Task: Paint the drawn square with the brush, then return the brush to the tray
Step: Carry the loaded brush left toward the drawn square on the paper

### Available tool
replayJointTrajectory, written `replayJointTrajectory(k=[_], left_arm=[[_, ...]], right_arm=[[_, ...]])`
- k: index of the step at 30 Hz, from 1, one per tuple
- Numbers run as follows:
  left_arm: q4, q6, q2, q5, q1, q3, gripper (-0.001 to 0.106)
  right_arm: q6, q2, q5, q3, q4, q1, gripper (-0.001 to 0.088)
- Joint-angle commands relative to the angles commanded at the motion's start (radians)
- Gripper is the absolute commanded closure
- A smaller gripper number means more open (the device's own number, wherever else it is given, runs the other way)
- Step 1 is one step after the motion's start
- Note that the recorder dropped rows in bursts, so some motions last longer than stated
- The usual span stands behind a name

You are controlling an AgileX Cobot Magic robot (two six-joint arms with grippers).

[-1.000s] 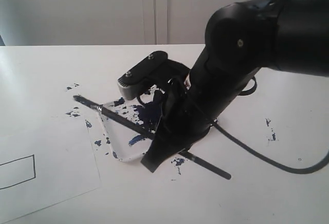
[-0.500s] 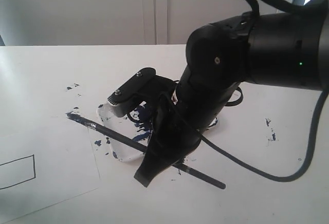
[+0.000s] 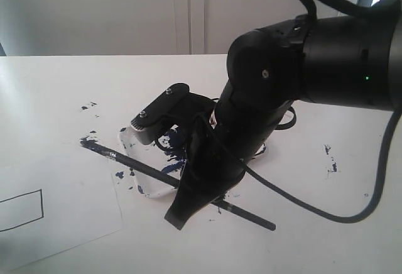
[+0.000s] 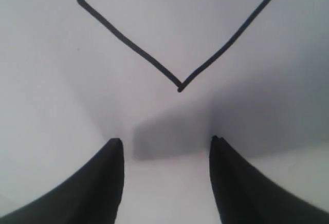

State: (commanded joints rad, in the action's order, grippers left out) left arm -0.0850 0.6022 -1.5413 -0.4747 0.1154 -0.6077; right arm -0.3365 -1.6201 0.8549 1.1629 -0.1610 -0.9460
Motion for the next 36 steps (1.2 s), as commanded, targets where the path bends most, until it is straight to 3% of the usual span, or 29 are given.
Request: replayJointTrajectory(k=[8, 18, 24, 36], left_arm=[[-0.019, 0.005, -0.021, 0.008, -0.004, 0.001, 0.049], [-0.027, 0.029, -0.039, 0.027, -0.137, 0.001, 0.049], [-0.027, 0.071, -0.042, 0.035, -0.175, 0.001, 0.049], [-0.027, 0.235, -0.042, 0.032, -0.187, 0.001, 0.049]], right_arm=[[0.0, 0.0, -0.002, 0.0, 0.0, 0.0, 0.0868], [-0.009, 0.0, 0.006, 0.0, 0.0, 0.0, 0.0868], [-0.057, -0.002, 0.044, 0.0, 0.0, -0.006, 0.0868], [-0.068, -0.067, 0.027, 0.002, 0.106, -0.081, 0.0868]])
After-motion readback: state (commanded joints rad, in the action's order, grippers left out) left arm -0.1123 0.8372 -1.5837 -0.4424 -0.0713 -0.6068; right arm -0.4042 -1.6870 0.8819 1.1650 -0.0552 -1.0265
